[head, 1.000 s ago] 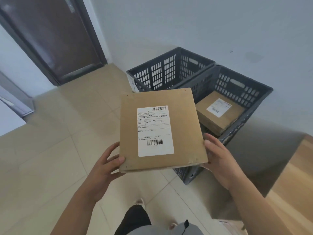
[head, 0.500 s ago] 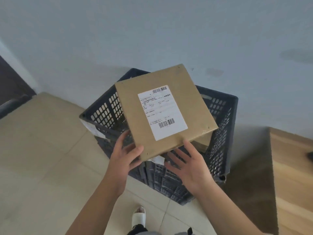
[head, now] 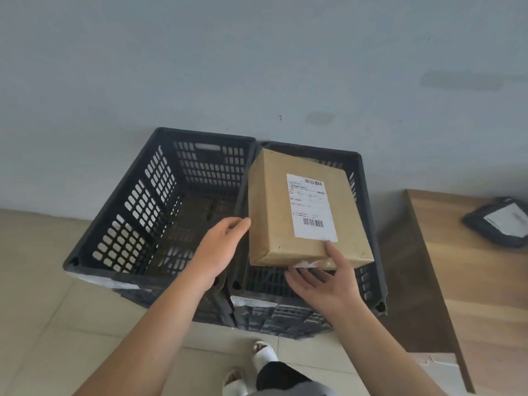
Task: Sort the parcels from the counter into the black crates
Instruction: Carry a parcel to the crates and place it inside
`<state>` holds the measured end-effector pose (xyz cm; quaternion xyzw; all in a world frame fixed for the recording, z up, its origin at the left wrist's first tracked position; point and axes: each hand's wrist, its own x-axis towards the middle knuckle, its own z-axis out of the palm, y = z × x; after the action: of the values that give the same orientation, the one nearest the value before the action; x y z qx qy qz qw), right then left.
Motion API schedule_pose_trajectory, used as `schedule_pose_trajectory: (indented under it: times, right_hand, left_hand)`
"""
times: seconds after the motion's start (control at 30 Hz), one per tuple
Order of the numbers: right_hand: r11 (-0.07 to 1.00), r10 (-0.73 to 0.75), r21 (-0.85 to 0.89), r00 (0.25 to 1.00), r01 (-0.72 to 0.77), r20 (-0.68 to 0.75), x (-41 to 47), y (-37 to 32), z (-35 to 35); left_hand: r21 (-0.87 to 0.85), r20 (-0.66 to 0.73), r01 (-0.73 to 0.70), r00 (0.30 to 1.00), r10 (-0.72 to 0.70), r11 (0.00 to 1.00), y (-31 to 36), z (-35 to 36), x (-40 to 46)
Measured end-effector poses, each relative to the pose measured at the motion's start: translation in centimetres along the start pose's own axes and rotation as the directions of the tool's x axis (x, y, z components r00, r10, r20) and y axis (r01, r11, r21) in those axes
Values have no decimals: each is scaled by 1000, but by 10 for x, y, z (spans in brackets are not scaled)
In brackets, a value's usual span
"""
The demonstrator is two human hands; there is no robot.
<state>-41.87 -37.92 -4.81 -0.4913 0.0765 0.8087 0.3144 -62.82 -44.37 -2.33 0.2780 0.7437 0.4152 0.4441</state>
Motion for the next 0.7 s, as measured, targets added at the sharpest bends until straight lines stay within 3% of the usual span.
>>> schedule_pose_trajectory:
  times: [0.07, 0.23, 0.33, 0.5, 0.7]
  right_hand:
    - [999, 30, 38, 999, -29, -19, 21, -2, 4]
    - [997, 21, 73, 998, -17, -61, 86, -13, 22]
    - [998, -32, 57, 995, 38, -94, 127, -25, 31]
    - [995, -72, 52, 986, 81, -150, 181, -42, 36]
    - [993, -116, 12, 973, 121, -198, 220, -46, 41]
  left_hand:
    - [68, -74, 40, 997, -35, 997, -3, -1, 25]
    - [219, -96, 147, 987, -128, 965, -12, 11, 79]
    - [308, -108, 153, 986, -125, 939, -17, 22, 104]
    - [588, -200, 178, 977, -72, 789, -33, 41, 123]
    - [639, -232, 195, 971, -55, 744, -40, 44, 130]
